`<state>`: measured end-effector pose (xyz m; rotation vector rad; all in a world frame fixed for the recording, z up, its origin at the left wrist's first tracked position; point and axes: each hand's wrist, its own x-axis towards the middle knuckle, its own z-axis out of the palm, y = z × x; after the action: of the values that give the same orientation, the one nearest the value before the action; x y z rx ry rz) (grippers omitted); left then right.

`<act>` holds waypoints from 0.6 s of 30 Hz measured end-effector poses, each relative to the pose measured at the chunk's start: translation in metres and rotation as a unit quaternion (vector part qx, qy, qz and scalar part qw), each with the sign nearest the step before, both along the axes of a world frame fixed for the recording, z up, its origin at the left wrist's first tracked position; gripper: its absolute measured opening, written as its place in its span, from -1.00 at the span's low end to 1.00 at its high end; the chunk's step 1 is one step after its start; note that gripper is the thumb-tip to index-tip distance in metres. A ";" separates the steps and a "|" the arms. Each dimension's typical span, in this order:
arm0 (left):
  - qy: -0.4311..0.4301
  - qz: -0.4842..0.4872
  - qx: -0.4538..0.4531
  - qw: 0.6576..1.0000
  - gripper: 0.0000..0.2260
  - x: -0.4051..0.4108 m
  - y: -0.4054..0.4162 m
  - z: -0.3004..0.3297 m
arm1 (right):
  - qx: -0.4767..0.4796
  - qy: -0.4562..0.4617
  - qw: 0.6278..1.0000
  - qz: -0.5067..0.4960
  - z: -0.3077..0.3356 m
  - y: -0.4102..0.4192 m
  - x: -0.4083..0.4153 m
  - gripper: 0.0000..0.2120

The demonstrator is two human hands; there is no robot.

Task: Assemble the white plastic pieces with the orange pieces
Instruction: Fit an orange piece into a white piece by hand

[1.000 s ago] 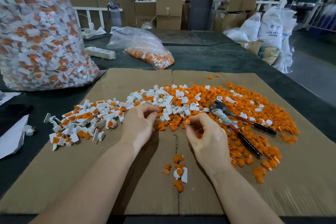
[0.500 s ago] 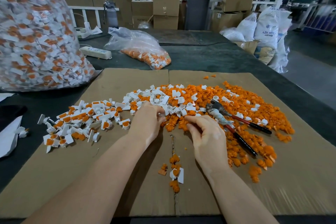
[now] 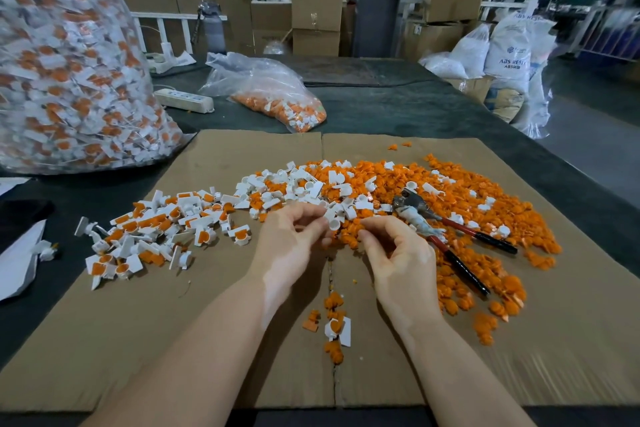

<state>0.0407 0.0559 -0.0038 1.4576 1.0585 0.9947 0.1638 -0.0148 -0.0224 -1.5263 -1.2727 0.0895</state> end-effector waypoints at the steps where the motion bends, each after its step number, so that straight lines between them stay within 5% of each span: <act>1: -0.031 -0.009 -0.025 0.999 -0.91 0.000 -0.003 -0.002 | -0.002 0.005 1.000 0.001 0.000 0.000 0.000 -0.90; 13: -0.046 -0.033 0.001 0.998 -0.95 0.000 -0.018 -0.009 | -0.044 -0.144 0.988 -0.041 -0.002 0.001 -0.005 -0.87; 18: 0.020 -0.041 0.072 0.996 -0.97 0.002 -0.021 -0.011 | -0.036 -0.169 0.984 -0.044 -0.002 0.002 -0.008 -0.80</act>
<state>0.0428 0.0352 -0.0143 1.6310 0.9627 1.0032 0.1553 -0.0131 -0.0241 -1.7079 -1.4771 -0.1897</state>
